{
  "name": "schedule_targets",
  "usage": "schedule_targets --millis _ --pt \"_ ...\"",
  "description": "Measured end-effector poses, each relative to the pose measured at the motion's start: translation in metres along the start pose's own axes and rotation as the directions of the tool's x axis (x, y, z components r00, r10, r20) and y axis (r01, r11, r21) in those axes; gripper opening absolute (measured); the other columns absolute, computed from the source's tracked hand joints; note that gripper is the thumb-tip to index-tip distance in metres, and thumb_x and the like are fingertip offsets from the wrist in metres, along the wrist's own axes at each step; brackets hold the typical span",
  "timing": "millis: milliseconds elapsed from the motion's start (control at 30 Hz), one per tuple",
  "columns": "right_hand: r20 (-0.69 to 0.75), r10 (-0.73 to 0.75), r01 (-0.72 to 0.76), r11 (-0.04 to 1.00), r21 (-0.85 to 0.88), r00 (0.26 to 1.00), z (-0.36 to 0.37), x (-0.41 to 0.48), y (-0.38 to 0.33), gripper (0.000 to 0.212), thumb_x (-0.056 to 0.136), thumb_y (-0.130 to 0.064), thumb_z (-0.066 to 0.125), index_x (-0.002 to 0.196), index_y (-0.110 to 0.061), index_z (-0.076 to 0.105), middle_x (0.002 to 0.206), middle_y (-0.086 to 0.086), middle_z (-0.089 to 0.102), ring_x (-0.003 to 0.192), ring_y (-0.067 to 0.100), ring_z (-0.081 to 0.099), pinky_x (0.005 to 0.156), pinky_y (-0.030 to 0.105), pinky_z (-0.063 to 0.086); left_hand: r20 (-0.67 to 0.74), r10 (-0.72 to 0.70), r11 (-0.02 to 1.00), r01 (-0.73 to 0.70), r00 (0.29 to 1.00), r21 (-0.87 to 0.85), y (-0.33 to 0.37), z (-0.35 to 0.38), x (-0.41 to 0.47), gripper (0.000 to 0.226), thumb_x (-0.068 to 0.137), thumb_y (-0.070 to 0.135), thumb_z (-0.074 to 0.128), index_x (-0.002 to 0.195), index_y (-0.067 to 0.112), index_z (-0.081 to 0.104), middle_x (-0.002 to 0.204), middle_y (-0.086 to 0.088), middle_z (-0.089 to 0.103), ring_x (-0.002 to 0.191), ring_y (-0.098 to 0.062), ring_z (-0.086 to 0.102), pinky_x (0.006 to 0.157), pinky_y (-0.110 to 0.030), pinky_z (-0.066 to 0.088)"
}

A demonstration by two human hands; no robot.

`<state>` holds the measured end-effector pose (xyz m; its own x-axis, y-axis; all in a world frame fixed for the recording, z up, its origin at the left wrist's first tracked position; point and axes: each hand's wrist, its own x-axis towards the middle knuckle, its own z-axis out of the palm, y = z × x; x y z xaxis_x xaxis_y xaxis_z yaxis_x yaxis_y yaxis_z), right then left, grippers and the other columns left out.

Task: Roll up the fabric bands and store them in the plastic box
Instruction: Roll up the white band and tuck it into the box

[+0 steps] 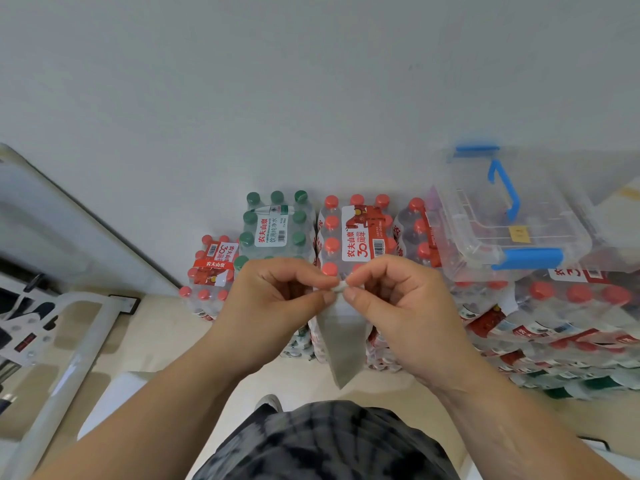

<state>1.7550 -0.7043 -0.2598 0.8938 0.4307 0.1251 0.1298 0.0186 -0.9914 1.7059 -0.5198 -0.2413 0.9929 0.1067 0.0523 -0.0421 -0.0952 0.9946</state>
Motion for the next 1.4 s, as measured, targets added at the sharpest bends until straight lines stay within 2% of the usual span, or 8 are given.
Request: schedule_targets --millis 67,167,267,400,700,833,1100,1400 --pt "0.035 -0.002 0.001 1.0 0.013 0.999 -0.001 0.0 0.0 0.025 0.086 -0.003 0.077 0.084 -0.029 0.075 0.083 -0.004 0.073 0.076 0.012 0.068 0.073 0.025 0.057 -0.007 0.002 1.0 -0.002 1.0 -0.01 0.0 0.001 0.001 0.02 0.077 0.004 0.076 0.077 0.023 0.081 0.082 -0.004 0.075 0.076 -0.024 0.069 0.07 -0.032 0.057" --pt "0.041 0.007 -0.008 1.0 0.025 0.999 -0.001 0.001 -0.002 0.023 0.087 -0.007 0.077 0.087 -0.029 0.073 0.08 0.006 0.07 0.074 0.029 0.065 0.067 0.038 0.058 -0.005 0.001 1.0 -0.001 1.0 -0.015 0.002 0.001 0.001 0.015 0.077 0.007 0.082 0.08 0.022 0.082 0.081 -0.004 0.076 0.076 -0.018 0.07 0.069 -0.024 0.055" --pt "0.022 -0.005 0.004 1.0 0.022 1.0 -0.002 0.003 -0.003 0.01 0.089 -0.022 0.074 0.09 -0.032 0.072 0.078 0.006 0.069 0.071 0.028 0.064 0.064 0.033 0.056 -0.015 0.014 1.0 -0.015 1.0 -0.011 0.003 0.001 0.001 0.014 0.08 0.008 0.081 0.084 0.022 0.082 0.081 -0.007 0.077 0.075 -0.019 0.07 0.07 -0.025 0.057" --pt "0.017 0.053 -0.054 0.996 0.065 0.998 -0.002 0.005 -0.002 0.022 0.091 -0.027 0.071 0.106 -0.043 0.066 0.074 0.008 0.07 0.065 0.026 0.06 0.063 0.024 0.052 -0.035 0.013 1.0 -0.014 0.999 -0.023 0.003 0.002 0.004 0.016 0.078 0.006 0.078 0.081 0.021 0.082 0.081 -0.005 0.077 0.075 -0.016 0.071 0.07 -0.024 0.056" --pt "-0.016 0.029 -0.029 0.999 0.037 0.999 -0.008 0.009 -0.004 0.018 0.087 -0.011 0.079 0.089 -0.029 0.077 0.085 0.0 0.077 0.081 0.023 0.072 0.074 0.03 0.062 -0.001 -0.027 0.999 0.027 1.0 -0.046 0.002 0.003 0.008 0.018 0.076 0.012 0.082 0.087 0.026 0.081 0.078 -0.002 0.075 0.072 -0.014 0.067 0.067 -0.023 0.056" --pt "-0.012 0.05 -0.049 0.995 0.082 0.999 -0.012 0.008 -0.006 0.01 0.085 -0.018 0.078 0.089 -0.027 0.078 0.088 0.004 0.078 0.085 0.028 0.074 0.079 0.038 0.064 0.009 -0.037 0.999 0.037 0.999 -0.017 0.004 0.005 0.01 0.014 0.075 0.024 0.084 0.089 0.025 0.082 0.081 -0.014 0.074 0.072 -0.02 0.066 0.065 -0.025 0.055" --pt "-0.059 0.073 -0.068 0.995 0.075 0.996 -0.012 0.009 -0.004 0.01 0.086 -0.022 0.08 0.093 -0.028 0.076 0.08 0.0 0.076 0.076 0.015 0.073 0.071 0.024 0.059 -0.056 -0.008 0.999 0.01 0.998 0.038 0.003 0.012 0.013 0.012 0.072 0.026 0.083 0.084 0.023 0.081 0.078 -0.011 0.075 0.079 -0.044 0.066 0.069 -0.044 0.061" --pt "-0.102 0.078 -0.066 0.991 0.112 0.992 -0.004 0.01 -0.001 0.011 0.08 -0.031 0.079 0.091 -0.035 0.077 0.086 -0.003 0.077 0.078 0.009 0.072 0.069 0.019 0.056 -0.032 -0.06 0.998 0.059 0.998 -0.027 0.004 0.009 0.013 0.021 0.077 0.017 0.085 0.096 0.024 0.08 0.085 -0.017 0.074 0.08 -0.038 0.071 0.074 -0.037 0.062"
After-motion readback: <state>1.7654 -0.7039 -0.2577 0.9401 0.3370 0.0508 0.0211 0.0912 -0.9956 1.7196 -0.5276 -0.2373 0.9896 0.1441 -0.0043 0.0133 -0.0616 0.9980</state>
